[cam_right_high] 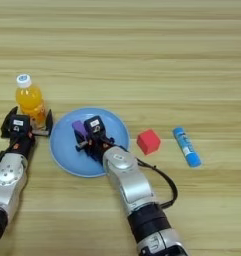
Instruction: Move the objects on the table
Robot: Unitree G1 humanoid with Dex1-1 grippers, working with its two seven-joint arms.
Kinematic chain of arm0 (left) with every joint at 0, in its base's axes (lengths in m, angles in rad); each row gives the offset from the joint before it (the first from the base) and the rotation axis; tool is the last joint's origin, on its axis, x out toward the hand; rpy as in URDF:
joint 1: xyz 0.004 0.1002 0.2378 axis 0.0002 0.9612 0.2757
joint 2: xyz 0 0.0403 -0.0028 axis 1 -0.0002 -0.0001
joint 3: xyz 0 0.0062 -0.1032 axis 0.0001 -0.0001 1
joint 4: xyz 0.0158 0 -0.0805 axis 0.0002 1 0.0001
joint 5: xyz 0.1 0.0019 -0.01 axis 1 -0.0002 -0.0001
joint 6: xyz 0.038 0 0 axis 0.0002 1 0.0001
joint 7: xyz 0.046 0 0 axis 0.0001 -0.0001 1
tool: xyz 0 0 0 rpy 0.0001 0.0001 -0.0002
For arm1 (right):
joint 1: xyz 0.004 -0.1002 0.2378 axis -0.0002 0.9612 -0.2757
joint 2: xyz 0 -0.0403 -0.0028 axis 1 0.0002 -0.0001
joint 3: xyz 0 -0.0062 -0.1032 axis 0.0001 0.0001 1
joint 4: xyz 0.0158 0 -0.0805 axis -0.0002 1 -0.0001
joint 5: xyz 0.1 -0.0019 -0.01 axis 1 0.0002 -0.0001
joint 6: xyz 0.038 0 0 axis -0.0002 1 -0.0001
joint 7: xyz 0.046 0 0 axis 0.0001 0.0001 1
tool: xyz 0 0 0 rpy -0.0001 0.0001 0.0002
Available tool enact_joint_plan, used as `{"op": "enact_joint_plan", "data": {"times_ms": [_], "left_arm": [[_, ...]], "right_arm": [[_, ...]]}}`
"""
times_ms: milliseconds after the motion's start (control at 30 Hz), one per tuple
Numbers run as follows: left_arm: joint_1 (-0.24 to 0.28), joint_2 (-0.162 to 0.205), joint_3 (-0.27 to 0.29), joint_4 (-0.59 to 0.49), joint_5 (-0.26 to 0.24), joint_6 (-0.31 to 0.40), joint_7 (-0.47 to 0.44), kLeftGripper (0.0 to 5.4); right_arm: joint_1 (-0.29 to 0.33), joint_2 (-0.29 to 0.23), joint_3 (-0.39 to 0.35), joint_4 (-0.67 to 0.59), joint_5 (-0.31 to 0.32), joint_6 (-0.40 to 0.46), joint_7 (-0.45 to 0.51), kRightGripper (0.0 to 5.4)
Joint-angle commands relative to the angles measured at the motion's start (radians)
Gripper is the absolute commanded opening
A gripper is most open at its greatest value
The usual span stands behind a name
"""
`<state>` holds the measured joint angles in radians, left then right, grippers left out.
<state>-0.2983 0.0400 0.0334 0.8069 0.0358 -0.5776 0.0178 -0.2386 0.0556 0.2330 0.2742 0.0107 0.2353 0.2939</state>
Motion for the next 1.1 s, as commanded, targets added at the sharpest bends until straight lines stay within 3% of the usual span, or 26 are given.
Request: {"op": "enact_joint_plan", "data": {"times_ms": [33, 600, 833, 1100], "left_arm": [[0.003, -0.003, -0.001, 0.007, 0.006, -0.006, 0.005, 5.4], [0.005, 0.0, 0.001, 0.007, 0.003, -0.01, 0.0, 5.4], [0.007, -0.002, -0.001, 0.003, 0.005, -0.011, 0.002, 5.4], [0.013, -0.001, -0.001, -0.003, 0.004, -0.011, 0.0, 5.4]], "right_arm": [[0.021, -0.007, -0.006, -0.02, 0.009, 0.039, 0.004, 1.42], [0.039, -0.065, -0.081, -0.36, 0.049, 0.146, -0.019, 1.42], [0.025, -0.165, -0.271, -0.42, 0.108, 0.162, -0.038, 1.42], [0.031, -0.225, -0.363, -0.369, 0.14, 0.146, -0.046, 1.42]]}}
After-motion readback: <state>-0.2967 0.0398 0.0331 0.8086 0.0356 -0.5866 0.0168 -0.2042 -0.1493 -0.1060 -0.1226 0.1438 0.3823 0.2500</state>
